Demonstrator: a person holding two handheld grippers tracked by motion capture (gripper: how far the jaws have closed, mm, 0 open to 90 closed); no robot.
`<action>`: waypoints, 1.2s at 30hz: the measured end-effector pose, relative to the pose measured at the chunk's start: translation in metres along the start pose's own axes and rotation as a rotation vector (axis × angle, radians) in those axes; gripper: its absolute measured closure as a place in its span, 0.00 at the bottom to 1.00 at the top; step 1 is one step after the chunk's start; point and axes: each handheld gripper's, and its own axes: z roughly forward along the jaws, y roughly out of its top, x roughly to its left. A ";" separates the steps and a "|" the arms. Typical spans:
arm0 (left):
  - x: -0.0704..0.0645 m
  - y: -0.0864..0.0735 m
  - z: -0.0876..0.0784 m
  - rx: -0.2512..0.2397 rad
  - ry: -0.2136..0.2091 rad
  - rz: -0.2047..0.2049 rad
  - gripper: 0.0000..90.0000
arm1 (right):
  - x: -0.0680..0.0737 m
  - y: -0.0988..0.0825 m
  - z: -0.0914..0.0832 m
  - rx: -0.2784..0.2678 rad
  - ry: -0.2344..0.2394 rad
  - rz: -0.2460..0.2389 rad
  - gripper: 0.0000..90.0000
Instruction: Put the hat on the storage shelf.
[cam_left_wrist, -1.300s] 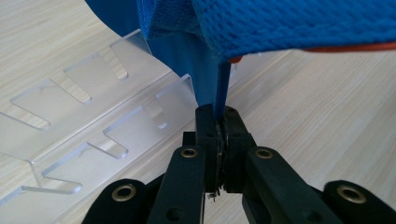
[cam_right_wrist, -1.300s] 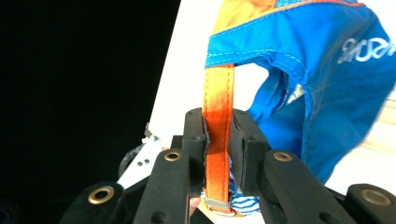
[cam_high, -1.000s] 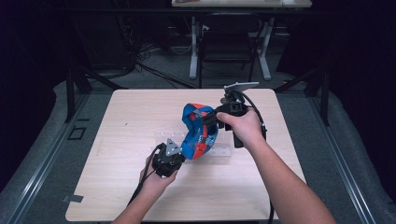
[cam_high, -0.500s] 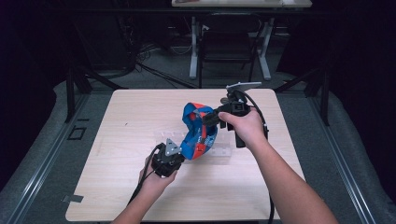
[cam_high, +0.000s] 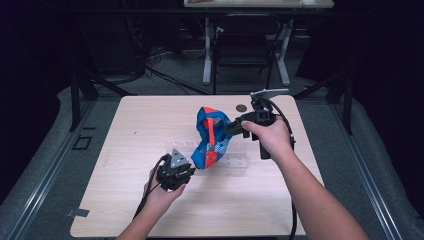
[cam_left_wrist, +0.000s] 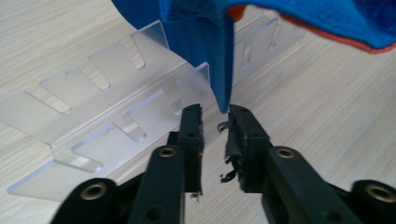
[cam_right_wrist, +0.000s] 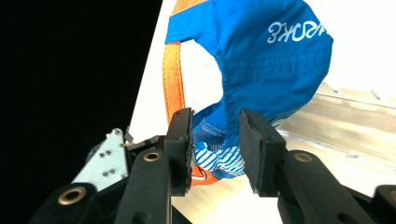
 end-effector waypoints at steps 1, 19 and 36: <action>0.000 -0.001 -0.001 -0.008 0.006 -0.004 0.78 | 0.000 0.000 0.000 0.000 -0.006 -0.013 0.69; 0.023 -0.022 -0.017 0.064 0.009 -0.038 0.57 | -0.006 -0.012 -0.016 -0.009 -0.107 -0.078 0.64; 0.042 -0.057 -0.035 0.082 0.039 -0.098 0.55 | -0.025 -0.038 -0.039 -0.030 -0.167 -0.083 0.63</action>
